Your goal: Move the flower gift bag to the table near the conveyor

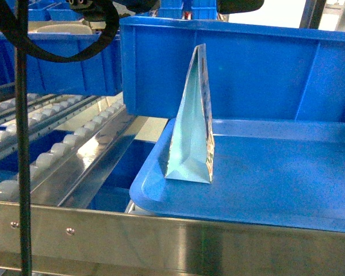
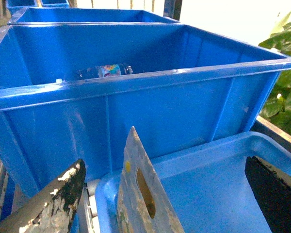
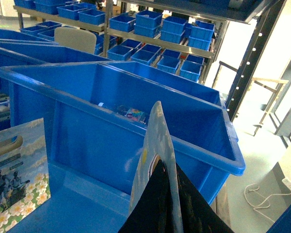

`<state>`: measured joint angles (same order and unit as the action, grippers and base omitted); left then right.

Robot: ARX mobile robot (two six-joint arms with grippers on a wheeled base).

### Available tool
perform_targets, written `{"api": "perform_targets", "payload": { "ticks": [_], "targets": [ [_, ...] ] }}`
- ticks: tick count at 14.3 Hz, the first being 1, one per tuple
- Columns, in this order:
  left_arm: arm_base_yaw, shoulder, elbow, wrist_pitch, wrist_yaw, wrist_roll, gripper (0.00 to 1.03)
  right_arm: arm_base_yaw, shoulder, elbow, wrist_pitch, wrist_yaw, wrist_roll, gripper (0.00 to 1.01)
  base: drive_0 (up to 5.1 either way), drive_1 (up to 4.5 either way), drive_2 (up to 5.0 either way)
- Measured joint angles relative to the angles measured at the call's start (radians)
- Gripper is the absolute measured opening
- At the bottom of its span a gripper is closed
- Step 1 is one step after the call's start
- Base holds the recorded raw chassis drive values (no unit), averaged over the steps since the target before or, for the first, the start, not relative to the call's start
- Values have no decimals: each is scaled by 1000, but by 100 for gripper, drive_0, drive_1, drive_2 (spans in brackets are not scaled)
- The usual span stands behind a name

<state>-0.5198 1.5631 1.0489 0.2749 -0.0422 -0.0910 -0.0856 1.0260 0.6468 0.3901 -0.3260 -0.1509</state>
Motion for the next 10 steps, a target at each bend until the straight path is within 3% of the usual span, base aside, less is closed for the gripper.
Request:
{"api": "perform_targets", "payload": {
  "ticks": [3,10],
  "targets": [
    [-9,67,23,-7,-2,21,98,0,0,0,0,0,0,2,0,0,0],
    [-39,102,0,-27,41,12,98,0,0,0,0,0,0,2,0,0,0]
  ]
}}
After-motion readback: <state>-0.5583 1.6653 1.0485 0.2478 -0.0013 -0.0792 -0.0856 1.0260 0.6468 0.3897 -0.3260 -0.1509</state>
